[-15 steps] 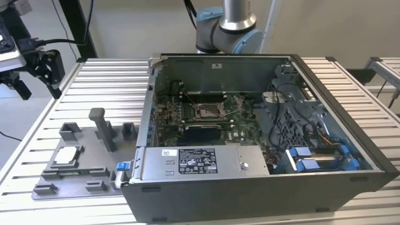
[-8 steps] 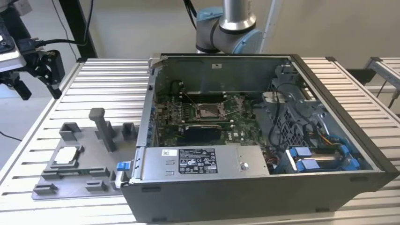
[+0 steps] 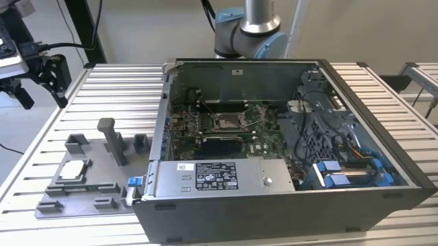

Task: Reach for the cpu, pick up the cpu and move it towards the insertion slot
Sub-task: 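Pick up the cpu and move it towards the insertion slot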

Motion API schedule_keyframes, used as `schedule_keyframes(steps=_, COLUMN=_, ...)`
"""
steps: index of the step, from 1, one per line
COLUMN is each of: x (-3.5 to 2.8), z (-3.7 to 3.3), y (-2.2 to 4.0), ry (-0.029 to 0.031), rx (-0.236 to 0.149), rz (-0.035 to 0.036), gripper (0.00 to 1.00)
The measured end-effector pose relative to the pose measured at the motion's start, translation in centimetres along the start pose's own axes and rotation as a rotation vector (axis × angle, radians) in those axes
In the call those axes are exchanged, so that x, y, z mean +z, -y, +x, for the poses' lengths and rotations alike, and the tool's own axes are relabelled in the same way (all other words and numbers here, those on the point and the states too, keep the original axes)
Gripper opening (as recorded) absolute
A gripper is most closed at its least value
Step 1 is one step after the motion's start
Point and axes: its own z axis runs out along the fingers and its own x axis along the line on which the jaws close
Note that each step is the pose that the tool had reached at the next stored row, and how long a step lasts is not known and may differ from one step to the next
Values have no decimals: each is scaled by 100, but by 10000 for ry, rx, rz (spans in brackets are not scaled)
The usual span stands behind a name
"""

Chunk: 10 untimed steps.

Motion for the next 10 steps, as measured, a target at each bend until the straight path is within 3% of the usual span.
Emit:
schedule_keyframes(steps=1, x=0, z=0, y=0, ry=0, rx=0, rz=0, gripper=100)
schedule_keyframes(steps=4, x=6, z=0, y=1, ry=1, rx=0, rz=-1, gripper=100)
schedule_keyframes(steps=10, x=108, z=1, y=4, ry=-3, rx=0, rz=-1, gripper=100)
